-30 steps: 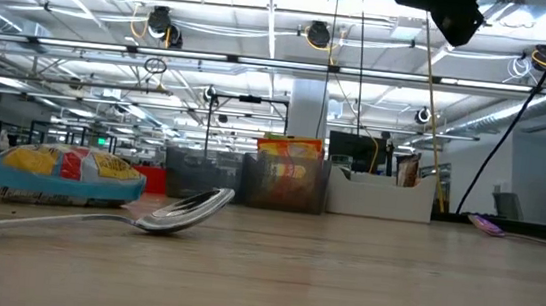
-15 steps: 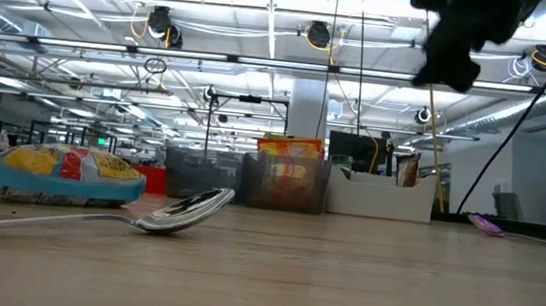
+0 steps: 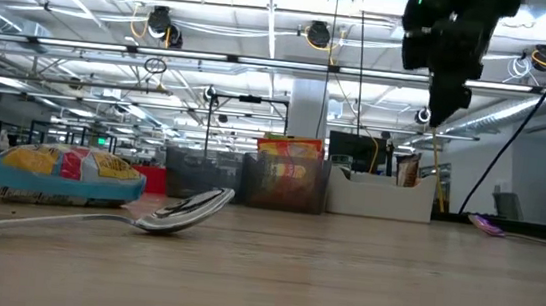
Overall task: Pick & Place Food Item
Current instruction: Put the purple and blue spoon into the left black bin
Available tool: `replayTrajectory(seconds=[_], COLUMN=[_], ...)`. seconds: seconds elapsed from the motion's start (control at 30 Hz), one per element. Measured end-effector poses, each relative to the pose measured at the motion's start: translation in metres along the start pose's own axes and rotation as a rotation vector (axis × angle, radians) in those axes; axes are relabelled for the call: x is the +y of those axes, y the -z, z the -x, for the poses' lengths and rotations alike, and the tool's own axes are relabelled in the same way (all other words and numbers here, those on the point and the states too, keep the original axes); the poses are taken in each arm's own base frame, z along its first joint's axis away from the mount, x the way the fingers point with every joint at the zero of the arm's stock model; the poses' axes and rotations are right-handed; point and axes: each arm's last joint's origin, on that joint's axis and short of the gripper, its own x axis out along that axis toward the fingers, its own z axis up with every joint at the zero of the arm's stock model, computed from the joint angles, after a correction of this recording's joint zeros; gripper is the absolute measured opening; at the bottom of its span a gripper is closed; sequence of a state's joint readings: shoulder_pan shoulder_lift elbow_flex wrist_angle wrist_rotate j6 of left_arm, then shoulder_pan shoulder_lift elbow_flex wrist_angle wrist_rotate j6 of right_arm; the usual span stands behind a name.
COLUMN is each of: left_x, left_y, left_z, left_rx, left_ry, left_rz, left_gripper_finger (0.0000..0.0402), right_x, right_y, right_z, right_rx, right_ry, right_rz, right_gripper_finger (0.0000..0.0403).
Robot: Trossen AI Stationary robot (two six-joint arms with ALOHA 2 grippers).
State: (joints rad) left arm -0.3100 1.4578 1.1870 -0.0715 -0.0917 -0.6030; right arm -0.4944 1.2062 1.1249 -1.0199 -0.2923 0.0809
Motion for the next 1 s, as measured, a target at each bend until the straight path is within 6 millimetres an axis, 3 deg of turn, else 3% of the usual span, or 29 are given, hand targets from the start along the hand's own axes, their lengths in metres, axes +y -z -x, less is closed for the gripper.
replayTrajectory(seconds=[0.13,0.3,0.5,0.73,1.0], left_x=[0.02,0.046,0.067,0.075,0.08], left_y=[-0.01,-0.027,-0.042,-0.053,-0.055], left_z=[-0.001,0.012,0.047,0.081,0.086], left_rx=[0.049,0.096,0.127,0.124,0.118], left_ry=[0.024,0.025,-0.033,-0.04,-0.058], left_rz=[-0.034,-0.065,-0.136,-0.178,-0.171], left_gripper_finger=[0.0282,0.0282,0.0282,0.0282,0.0282], right_x=[-0.034,-0.056,-0.062,-0.066,-0.074], right_y=[-0.003,-0.002,0.005,0.015,0.03], right_z=[-0.002,-0.018,-0.036,-0.045,-0.058], right_rx=[0.093,0.19,0.274,0.32,0.353], right_ry=[0.053,0.078,0.15,0.143,0.138], right_rz=[-0.14,-0.282,-0.27,-0.24,-0.255], right_gripper_finger=[0.021,0.021,0.021,0.021,0.021])
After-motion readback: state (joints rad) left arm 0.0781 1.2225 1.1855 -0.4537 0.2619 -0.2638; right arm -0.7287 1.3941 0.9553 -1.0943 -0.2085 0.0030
